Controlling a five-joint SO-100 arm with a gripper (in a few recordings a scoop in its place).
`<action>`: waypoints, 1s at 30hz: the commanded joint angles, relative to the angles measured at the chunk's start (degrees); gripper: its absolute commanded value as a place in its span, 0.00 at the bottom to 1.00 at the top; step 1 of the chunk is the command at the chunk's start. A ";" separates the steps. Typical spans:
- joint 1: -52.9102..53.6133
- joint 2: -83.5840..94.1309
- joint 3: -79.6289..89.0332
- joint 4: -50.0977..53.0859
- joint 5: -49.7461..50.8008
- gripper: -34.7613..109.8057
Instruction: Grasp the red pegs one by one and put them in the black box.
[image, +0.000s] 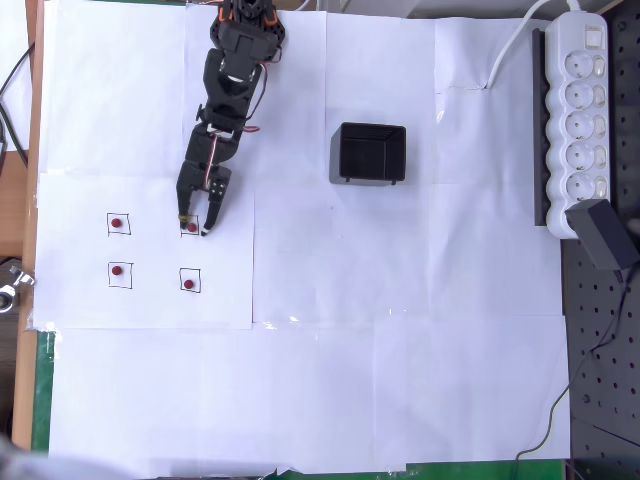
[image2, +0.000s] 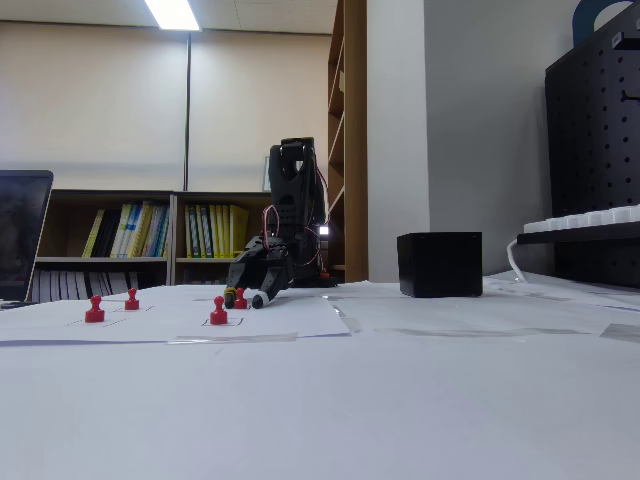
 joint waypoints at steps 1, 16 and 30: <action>1.14 0.70 2.20 -0.44 0.09 0.29; -1.67 -45.79 12.48 90.00 14.77 0.24; -57.66 -30.41 81.47 153.19 -24.26 0.24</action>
